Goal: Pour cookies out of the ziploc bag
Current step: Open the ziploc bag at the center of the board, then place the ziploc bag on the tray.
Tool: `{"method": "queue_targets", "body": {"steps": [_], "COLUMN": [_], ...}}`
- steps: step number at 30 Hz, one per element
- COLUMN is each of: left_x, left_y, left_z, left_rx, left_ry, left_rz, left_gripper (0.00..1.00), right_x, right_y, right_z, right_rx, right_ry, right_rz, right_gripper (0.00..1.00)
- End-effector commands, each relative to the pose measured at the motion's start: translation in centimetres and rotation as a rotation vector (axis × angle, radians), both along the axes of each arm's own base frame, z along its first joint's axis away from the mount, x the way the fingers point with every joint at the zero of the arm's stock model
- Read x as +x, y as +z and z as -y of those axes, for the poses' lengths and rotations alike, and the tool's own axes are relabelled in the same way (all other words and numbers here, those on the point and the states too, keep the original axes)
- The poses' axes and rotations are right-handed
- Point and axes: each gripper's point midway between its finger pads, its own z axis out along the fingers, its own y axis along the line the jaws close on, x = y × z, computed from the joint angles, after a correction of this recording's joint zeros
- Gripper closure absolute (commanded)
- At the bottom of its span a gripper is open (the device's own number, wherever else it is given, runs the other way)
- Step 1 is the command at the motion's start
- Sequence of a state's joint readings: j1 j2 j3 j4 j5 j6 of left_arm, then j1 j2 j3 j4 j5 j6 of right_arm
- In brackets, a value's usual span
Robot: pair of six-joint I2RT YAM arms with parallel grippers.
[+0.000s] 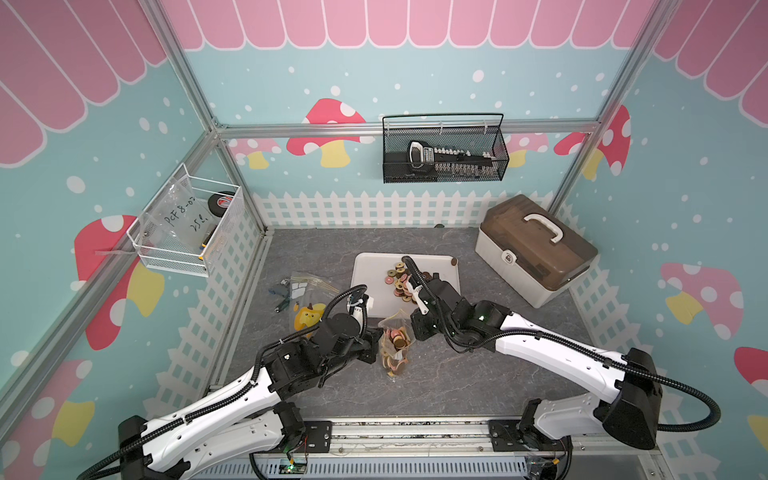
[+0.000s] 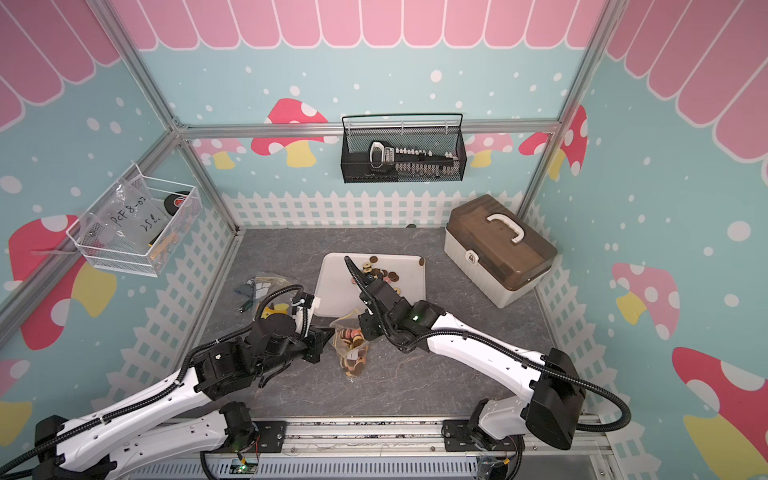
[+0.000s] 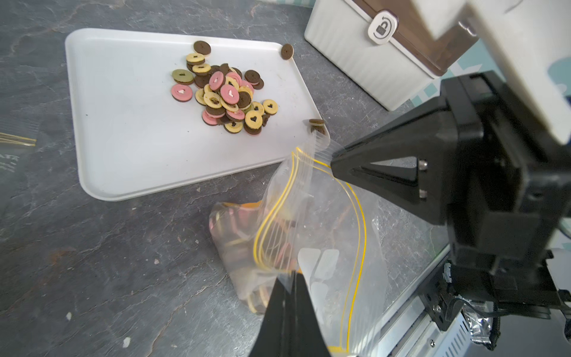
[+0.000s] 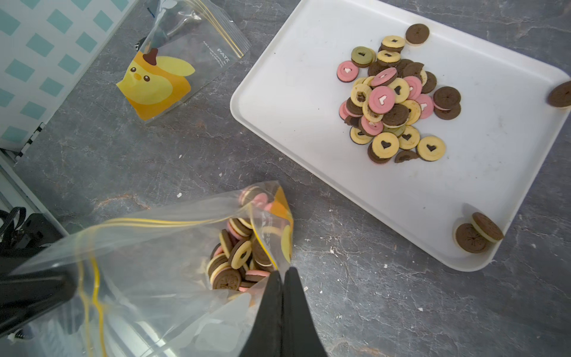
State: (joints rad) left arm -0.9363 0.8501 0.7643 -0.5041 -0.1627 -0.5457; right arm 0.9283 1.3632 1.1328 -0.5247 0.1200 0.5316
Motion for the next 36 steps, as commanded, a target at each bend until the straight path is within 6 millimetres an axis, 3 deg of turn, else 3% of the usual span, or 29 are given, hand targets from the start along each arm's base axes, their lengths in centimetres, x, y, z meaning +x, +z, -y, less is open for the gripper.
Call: {"method": "queue_targets", "body": {"steps": [1, 9, 14, 19, 27, 32, 36], "left_x": [0.4, 0.8, 2.6, 5.1, 9.1, 12.7, 15.6], "left_y": [0.2, 0.3, 1.9, 4.0, 6.9, 8.1, 7.4], "left_z": [-0.9, -2.0, -2.9, -2.8, -2.9, -3.9, -4.2], "left_rx": [0.001, 0.033, 0.052, 0.052, 0.076, 0.118, 0.136], "left_ry": [0.046, 0.077, 0.118, 0.138, 0.167, 0.214, 0.243], "left_rz": [0.019, 0.033, 0.067, 0.095, 0.138, 0.162, 0.159], "left_gripper": [1.0, 1.0, 1.0, 1.0, 1.0, 1.0, 1.0], "right_x": [0.8, 2.1, 2.9, 3.7, 5.7, 7.7, 8.4], "right_y": [1.1, 2.2, 4.2, 5.9, 5.9, 3.7, 1.7], "right_z": [0.6, -0.6, -3.1, -3.6, 0.0, 4.4, 6.8], "right_rx": [-0.008, 0.019, 0.076, 0.096, 0.099, 0.068, 0.046], "right_ry": [-0.023, 0.006, 0.073, 0.081, -0.012, -0.143, -0.204], "right_rz": [0.031, 0.054, 0.07, 0.102, 0.187, 0.263, 0.279], "right_gripper": [1.0, 1.0, 0.78, 0.68, 0.59, 0.49, 0.45]}}
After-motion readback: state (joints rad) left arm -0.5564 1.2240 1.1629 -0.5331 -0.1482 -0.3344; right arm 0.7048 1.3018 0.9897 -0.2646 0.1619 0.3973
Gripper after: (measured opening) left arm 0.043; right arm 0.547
